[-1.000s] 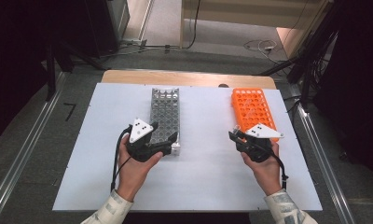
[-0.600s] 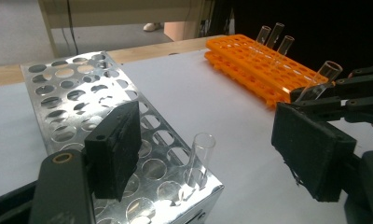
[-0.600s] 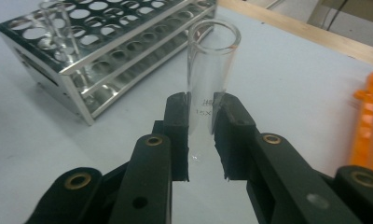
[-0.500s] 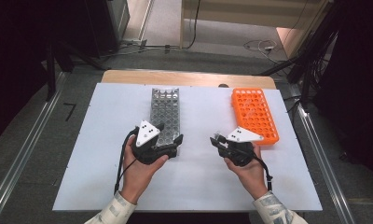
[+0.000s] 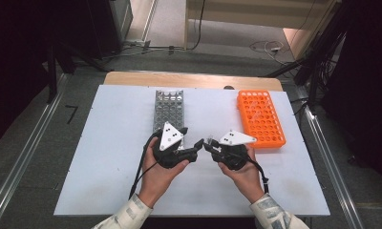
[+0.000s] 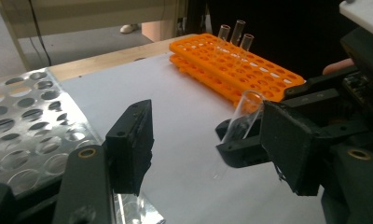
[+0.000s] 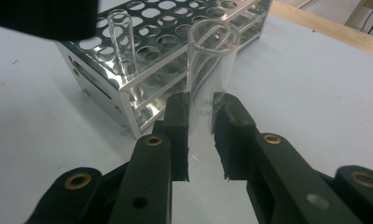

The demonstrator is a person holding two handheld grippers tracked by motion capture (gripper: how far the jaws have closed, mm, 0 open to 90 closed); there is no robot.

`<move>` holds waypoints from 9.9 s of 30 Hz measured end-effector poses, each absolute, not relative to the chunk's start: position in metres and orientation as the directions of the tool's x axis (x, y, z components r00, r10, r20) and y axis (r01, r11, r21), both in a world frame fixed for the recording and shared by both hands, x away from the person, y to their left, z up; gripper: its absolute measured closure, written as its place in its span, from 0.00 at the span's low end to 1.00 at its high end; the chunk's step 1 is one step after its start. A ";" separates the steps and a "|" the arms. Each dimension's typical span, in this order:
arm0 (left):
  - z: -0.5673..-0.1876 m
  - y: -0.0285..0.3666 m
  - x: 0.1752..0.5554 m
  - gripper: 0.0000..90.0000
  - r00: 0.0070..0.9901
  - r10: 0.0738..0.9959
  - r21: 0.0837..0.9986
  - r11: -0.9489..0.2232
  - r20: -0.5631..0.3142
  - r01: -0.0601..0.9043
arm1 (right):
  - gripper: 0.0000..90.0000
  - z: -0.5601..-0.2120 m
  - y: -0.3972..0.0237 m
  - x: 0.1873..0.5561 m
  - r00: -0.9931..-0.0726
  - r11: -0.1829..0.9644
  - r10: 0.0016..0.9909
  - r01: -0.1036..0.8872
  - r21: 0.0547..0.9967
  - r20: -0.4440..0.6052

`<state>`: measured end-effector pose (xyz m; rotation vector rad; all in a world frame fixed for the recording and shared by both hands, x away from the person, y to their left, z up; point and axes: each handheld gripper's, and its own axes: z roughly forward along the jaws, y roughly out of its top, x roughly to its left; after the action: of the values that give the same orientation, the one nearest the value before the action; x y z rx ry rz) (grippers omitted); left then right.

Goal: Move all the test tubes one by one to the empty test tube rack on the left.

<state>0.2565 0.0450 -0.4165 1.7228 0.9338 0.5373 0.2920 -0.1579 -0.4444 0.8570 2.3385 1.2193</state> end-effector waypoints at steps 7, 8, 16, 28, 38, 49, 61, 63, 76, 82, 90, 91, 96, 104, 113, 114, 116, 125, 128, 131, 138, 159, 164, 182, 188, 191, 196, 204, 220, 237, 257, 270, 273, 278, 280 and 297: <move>-0.420 0.030 0.260 0.47 0.626 0.779 0.928 -0.197 -0.047 0.315 | 0.81 -0.447 -0.152 0.292 -0.755 0.446 0.654 0.350 0.824 -0.033; -0.421 0.028 0.260 0.49 0.628 0.777 0.928 -0.202 -0.044 0.314 | 0.81 -0.447 -0.152 0.293 -0.756 0.443 0.654 0.351 0.825 -0.030; -0.426 0.020 0.264 0.64 0.644 0.764 0.921 -0.230 -0.028 0.313 | 0.81 -0.447 -0.149 0.291 -0.762 0.446 0.647 0.349 0.824 -0.027; -0.427 0.018 0.265 0.80 0.643 0.766 0.923 -0.245 -0.003 0.296 | 0.81 -0.446 -0.150 0.291 -0.764 0.445 0.645 0.348 0.825 -0.026; -0.427 0.018 0.266 0.84 0.648 0.761 0.922 -0.247 -0.005 0.297 | 0.81 -0.446 -0.151 0.290 -0.763 0.444 0.646 0.352 0.824 -0.022; -0.422 0.020 0.271 0.84 0.638 0.769 0.927 -0.209 -0.041 0.311 | 0.44 -0.443 -0.155 0.289 -0.760 0.393 0.649 0.359 0.847 0.021; -0.406 0.038 0.283 0.84 0.595 0.800 0.935 -0.149 -0.077 0.321 | 0.33 -0.444 -0.173 0.287 -0.760 0.375 0.649 0.354 0.857 0.030; -0.403 0.042 0.284 0.84 0.585 0.807 0.937 -0.141 -0.077 0.319 | 0.32 -0.444 -0.176 0.287 -0.758 0.371 0.652 0.355 0.858 0.032; -0.395 0.068 0.291 0.84 0.523 0.848 0.942 -0.106 -0.082 0.318 | 0.24 -0.445 -0.187 0.289 -0.742 0.344 0.668 0.375 0.861 0.056; -0.394 0.077 0.287 0.84 0.510 0.858 0.940 -0.117 -0.067 0.321 | 0.23 -0.445 -0.190 0.290 -0.741 0.336 0.668 0.379 0.862 0.066; -0.395 0.086 0.284 0.84 0.494 0.868 0.938 -0.125 -0.056 0.324 | 0.22 -0.444 -0.193 0.291 -0.737 0.334 0.673 0.377 0.864 0.061; -0.396 0.086 0.283 0.84 0.494 0.868 0.938 -0.126 -0.054 0.324 | 0.22 -0.444 -0.193 0.291 -0.737 0.333 0.673 0.378 0.864 0.062; -0.399 0.086 0.284 0.84 0.494 0.868 0.935 -0.131 -0.052 0.329 | 0.22 -0.444 -0.193 0.291 -0.735 0.334 0.676 0.376 0.865 0.059; -0.410 0.084 0.285 0.84 0.499 0.865 0.925 -0.143 -0.056 0.351 | 0.22 -0.444 -0.195 0.290 -0.737 0.335 0.673 0.374 0.865 0.058; -0.421 0.083 0.285 0.84 0.496 0.867 0.916 -0.158 -0.050 0.369 | 0.22 -0.445 -0.194 0.290 -0.743 0.338 0.668 0.368 0.866 0.055; -0.422 0.082 0.285 0.84 0.494 0.868 0.916 -0.157 -0.051 0.370 | 0.22 -0.445 -0.194 0.290 -0.742 0.337 0.668 0.370 0.866 0.057; -0.424 0.082 0.285 0.84 0.496 0.867 0.913 -0.165 -0.046 0.373 | 0.22 -0.445 -0.193 0.290 -0.741 0.337 0.669 0.371 0.865 0.057; -0.433 0.081 0.286 0.84 0.494 0.868 0.900 -0.180 -0.044 0.397 | 0.23 -0.446 -0.194 0.290 -0.738 0.338 0.673 0.375 0.863 0.057; -0.434 0.080 0.287 0.84 0.495 0.868 0.899 -0.178 -0.049 0.401 | 0.23 -0.446 -0.194 0.290 -0.738 0.338 0.673 0.375 0.863 0.056; -0.434 0.080 0.287 0.83 0.497 0.866 0.899 -0.173 -0.056 0.403 | 0.23 -0.446 -0.193 0.290 -0.738 0.341 0.673 0.374 0.863 0.054; -0.432 0.081 0.286 0.76 0.504 0.859 0.903 -0.146 -0.087 0.404 | 0.23 -0.445 -0.194 0.290 -0.736 0.337 0.674 0.377 0.863 0.058; -0.422 0.089 0.275 0.30 0.503 0.846 0.919 -0.042 -0.177 0.393 | 0.24 -0.432 -0.244 0.312 -0.596 0.237 0.802 0.391 0.889 0.049; -0.424 0.091 0.275 0.27 0.503 0.847 0.919 -0.044 -0.174 0.392 | 0.24 -0.434 -0.263 0.324 -0.527 0.221 0.849 0.405 0.887 0.029; -0.426 0.091 0.277 0.21 0.499 0.851 0.920 -0.050 -0.165 0.389 | 0.32 -0.460 -0.282 0.373 -0.387 0.202 0.922 0.450 0.870 -0.014; -0.426 0.091 0.277 0.21 0.498 0.854 0.919 -0.062 -0.153 0.389 | 0.38 -0.464 -0.281 0.380 -0.375 0.193 0.927 0.464 0.864 -0.006; -0.427 0.090 0.277 0.21 0.498 0.854 0.918 -0.068 -0.149 0.390 | 0.41 -0.465 -0.280 0.384 -0.378 0.187 0.926 0.466 0.865 0.003; -0.428 0.090 0.277 0.21 0.497 0.855 0.917 -0.070 -0.147 0.392 | 0.49 -0.465 -0.279 0.389 -0.375 0.189 0.927 0.474 0.860 0.003; -0.428 0.091 0.277 0.21 0.497 0.854 0.917 -0.066 -0.151 0.393 | 0.60 -0.464 -0.278 0.393 -0.371 0.189 0.929 0.484 0.854 0.004; -0.428 0.091 0.277 0.21 0.496 0.855 0.916 -0.065 -0.154 0.397 | 0.80 -0.467 -0.277 0.395 -0.370 0.207 0.929 0.497 0.842 -0.010; -0.427 0.092 0.277 0.21 0.492 0.857 0.916 -0.062 -0.156 0.397 | 0.81 -0.447 -0.279 0.390 -0.382 0.208 0.924 0.461 0.863 -0.019; -0.418 0.089 0.276 0.22 0.504 0.852 0.920 -0.079 -0.138 0.384 | 0.81 -0.418 -0.272 0.360 -0.453 0.249 0.890 0.392 0.886 -0.049; -0.413 0.075 0.273 0.24 0.537 0.834 0.924 -0.097 -0.128 0.369 | 0.81 -0.416 -0.228 0.335 -0.576 0.309 0.816 0.353 0.883 -0.055; -0.413 0.070 0.273 0.25 0.547 0.826 0.923 -0.098 -0.133 0.372 | 0.81 -0.421 -0.218 0.331 -0.600 0.320 0.798 0.355 0.878 -0.048; -0.414 0.065 0.273 0.26 0.562 0.816 0.922 -0.107 -0.132 0.373 | 0.81 -0.428 -0.202 0.324 -0.636 0.349 0.770 0.354 0.868 -0.050; -0.415 0.062 0.273 0.27 0.565 0.814 0.921 -0.109 -0.132 0.373 | 0.81 -0.430 -0.197 0.322 -0.648 0.355 0.761 0.354 0.865 -0.047; -0.417 0.041 0.274 0.35 0.614 0.778 0.920 -0.135 -0.131 0.368 | 0.81 -0.448 -0.165 0.309 -0.712 0.398 0.702 0.357 0.845 -0.030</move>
<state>0.2737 0.0409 -0.4172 1.7390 0.9414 0.4660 0.3089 -0.1650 -0.4478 0.9122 2.2781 1.2371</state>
